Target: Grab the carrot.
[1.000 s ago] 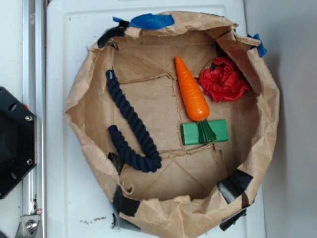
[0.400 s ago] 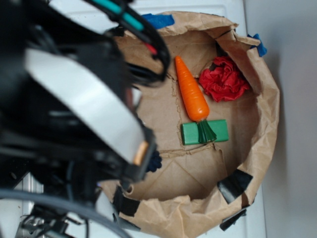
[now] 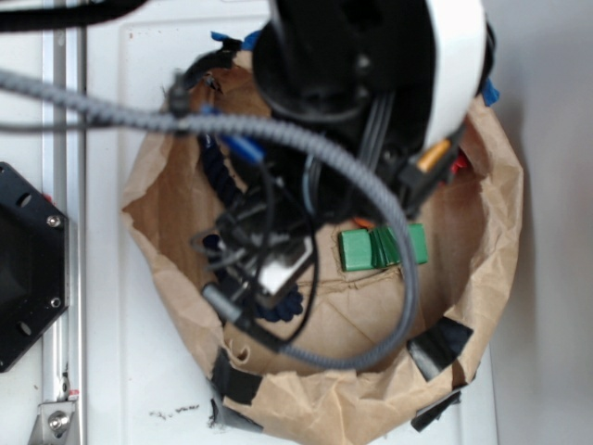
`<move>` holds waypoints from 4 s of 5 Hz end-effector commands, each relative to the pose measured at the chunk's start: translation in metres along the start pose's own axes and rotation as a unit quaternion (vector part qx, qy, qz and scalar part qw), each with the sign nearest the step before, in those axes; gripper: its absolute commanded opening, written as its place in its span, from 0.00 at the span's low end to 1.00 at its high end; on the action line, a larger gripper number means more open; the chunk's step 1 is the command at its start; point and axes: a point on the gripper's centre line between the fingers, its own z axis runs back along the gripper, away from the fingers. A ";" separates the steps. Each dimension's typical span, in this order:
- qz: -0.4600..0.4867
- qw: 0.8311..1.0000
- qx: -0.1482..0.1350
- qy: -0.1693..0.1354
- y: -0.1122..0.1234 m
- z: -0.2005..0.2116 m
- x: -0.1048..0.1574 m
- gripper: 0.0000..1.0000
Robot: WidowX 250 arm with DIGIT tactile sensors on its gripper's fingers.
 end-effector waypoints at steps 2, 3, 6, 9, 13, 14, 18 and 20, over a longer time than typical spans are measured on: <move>-0.034 0.999 0.028 0.020 0.001 -0.031 0.001 1.00; -0.056 0.997 0.031 0.048 0.002 -0.066 -0.009 1.00; -0.074 0.995 0.012 0.061 0.040 -0.098 -0.002 1.00; -0.114 0.989 0.017 0.089 0.037 -0.125 -0.024 1.00; -0.122 0.987 0.005 0.109 0.031 -0.153 -0.019 0.00; -0.127 0.986 0.006 0.109 0.031 -0.152 -0.019 0.00; -0.113 0.989 0.013 0.095 0.029 -0.135 -0.019 0.00; 0.024 0.999 -0.018 0.021 0.011 -0.061 -0.020 0.00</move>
